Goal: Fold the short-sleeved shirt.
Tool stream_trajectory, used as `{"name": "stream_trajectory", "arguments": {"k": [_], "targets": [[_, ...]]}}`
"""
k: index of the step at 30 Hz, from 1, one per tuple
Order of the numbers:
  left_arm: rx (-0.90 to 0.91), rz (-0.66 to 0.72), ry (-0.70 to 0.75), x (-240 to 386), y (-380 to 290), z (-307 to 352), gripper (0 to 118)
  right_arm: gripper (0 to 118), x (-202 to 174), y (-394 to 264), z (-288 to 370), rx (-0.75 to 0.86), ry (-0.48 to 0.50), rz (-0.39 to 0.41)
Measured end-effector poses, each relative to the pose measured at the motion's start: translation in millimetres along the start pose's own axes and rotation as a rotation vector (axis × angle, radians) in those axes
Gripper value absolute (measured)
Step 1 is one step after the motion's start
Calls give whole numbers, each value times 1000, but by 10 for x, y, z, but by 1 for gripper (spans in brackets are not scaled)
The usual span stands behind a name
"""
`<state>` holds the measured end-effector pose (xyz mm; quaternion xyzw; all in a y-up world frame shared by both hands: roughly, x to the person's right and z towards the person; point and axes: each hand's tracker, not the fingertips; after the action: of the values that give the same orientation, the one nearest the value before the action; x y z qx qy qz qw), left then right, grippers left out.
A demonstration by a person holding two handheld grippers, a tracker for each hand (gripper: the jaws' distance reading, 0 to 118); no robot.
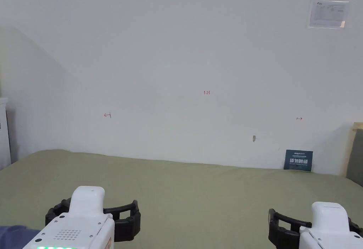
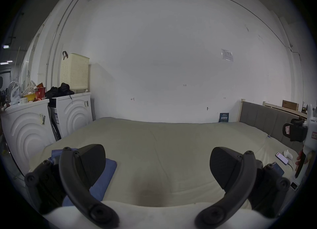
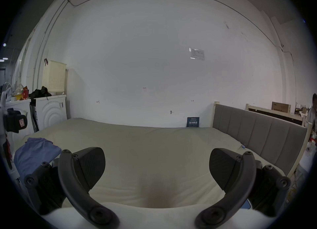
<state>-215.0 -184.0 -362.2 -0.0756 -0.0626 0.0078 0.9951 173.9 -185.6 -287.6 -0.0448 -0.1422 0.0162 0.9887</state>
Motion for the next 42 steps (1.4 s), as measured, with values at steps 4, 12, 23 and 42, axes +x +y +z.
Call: {"name": "stream_trajectory", "arguments": {"k": [4,12,23,42], "targets": [[47,16,-17,-20,61,54,118,118,-23,27,-23,-8,8,10],[21,26,-19,-62,118,-35,118,118,-43,62,-40,-14,20,2],[21,-13,-9,62,179,3,118,118,14,121,-131,-121,0,0],[-30,35,127,-570,-6,310,0,0,-605,82,-92,-73,197,51]]}}
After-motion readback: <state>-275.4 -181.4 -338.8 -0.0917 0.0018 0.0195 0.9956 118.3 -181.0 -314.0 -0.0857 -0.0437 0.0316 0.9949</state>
